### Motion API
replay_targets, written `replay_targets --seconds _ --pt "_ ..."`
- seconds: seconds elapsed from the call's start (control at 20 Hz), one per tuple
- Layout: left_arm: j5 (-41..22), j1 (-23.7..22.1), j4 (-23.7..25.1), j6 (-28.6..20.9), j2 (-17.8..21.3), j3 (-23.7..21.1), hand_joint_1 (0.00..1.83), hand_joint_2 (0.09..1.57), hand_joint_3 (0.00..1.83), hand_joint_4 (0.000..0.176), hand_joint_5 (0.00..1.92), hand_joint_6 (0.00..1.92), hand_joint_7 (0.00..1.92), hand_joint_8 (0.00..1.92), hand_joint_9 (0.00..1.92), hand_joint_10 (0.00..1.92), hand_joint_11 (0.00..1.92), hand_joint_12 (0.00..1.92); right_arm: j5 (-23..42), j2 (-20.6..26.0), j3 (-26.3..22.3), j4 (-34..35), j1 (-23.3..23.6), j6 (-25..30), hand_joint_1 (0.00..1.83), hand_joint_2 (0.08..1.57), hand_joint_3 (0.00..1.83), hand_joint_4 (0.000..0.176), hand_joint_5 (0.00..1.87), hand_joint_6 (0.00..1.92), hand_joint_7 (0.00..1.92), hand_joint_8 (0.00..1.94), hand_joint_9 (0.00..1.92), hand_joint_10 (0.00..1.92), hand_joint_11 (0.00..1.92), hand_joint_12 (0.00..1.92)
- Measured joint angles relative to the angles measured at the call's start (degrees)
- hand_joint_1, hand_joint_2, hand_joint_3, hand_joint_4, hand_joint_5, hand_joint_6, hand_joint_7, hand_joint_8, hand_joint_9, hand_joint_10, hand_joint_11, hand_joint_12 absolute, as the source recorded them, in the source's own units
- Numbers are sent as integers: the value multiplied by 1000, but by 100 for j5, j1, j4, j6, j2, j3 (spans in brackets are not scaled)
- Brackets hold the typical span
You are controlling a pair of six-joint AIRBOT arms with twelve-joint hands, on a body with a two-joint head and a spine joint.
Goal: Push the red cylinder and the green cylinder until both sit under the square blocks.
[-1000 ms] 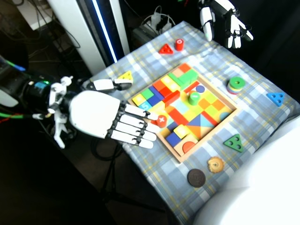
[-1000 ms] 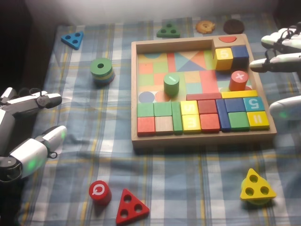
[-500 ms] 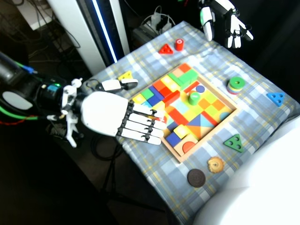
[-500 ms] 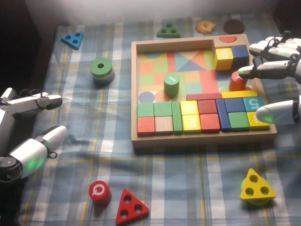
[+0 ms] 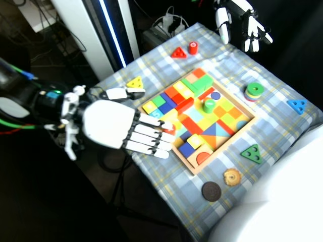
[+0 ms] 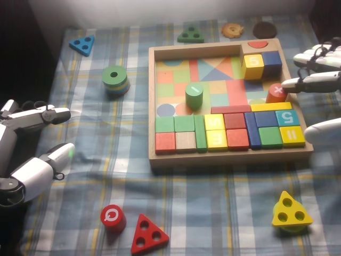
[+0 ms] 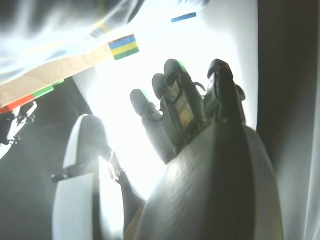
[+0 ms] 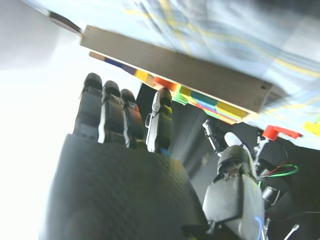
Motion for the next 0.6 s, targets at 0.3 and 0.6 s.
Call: replay_targets --seconds 0.3,0.6 --pt "2 0 -9 2 0 0 900 1210 8 0 793 3 586 1 475 27 0 0 81 35 -66 -9 2 0 0 897 0 141 350 15 0 0 0 0 0 0" --pt "15 0 -7 0 2 7 891 1220 9 0 786 2 563 2 465 20 0 0 822 160 -258 -101 435 2 0 931 8 123 353 8 15 6 0 0 0 0"
